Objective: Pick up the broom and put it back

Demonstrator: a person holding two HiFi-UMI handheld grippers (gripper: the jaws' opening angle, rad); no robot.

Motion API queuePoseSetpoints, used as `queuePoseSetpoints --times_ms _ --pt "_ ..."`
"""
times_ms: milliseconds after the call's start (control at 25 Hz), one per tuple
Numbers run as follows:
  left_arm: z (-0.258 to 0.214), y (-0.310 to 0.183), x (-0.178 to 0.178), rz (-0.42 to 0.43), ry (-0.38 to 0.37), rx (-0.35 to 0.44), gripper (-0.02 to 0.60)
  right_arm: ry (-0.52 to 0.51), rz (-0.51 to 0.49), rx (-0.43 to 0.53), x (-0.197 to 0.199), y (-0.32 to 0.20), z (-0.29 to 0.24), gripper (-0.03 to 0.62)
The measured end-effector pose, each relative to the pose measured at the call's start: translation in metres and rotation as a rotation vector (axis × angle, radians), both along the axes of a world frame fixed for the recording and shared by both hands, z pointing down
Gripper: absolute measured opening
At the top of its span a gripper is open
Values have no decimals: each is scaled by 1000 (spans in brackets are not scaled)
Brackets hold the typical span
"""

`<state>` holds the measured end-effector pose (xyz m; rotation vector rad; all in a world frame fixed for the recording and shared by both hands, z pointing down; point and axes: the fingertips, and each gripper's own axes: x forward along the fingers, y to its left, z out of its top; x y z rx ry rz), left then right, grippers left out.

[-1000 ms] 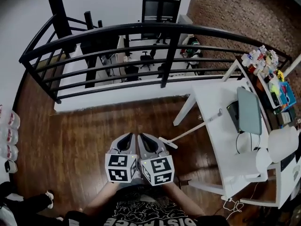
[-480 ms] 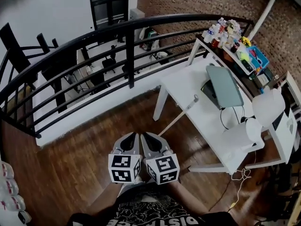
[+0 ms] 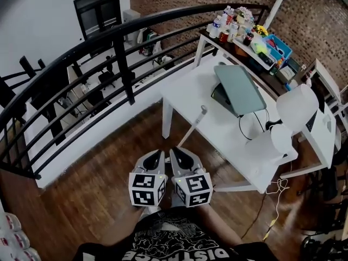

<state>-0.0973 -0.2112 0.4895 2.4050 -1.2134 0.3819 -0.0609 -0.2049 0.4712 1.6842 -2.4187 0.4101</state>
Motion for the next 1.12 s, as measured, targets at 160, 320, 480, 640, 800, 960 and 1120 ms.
queuePoseSetpoints --times_ms 160,320,480,640,800,960,1120 --pt "-2 -21 26 22 -8 12 6 1 31 8 28 -20 2 8" --pt "-5 -41 52 42 -6 15 6 -6 63 3 58 -41 6 16" --pt "-6 -57 71 51 -17 30 6 5 105 -12 88 -60 18 52" --pt "0 -67 85 65 -40 29 6 10 165 -27 118 -73 33 73" --pt "4 -76 100 87 -57 17 31 -7 200 -58 139 -89 46 98" --pt "6 -81 114 98 -74 20 31 -18 223 -78 155 -102 58 115" --pt "9 -87 118 94 -84 13 31 -28 239 -102 167 -115 71 133"
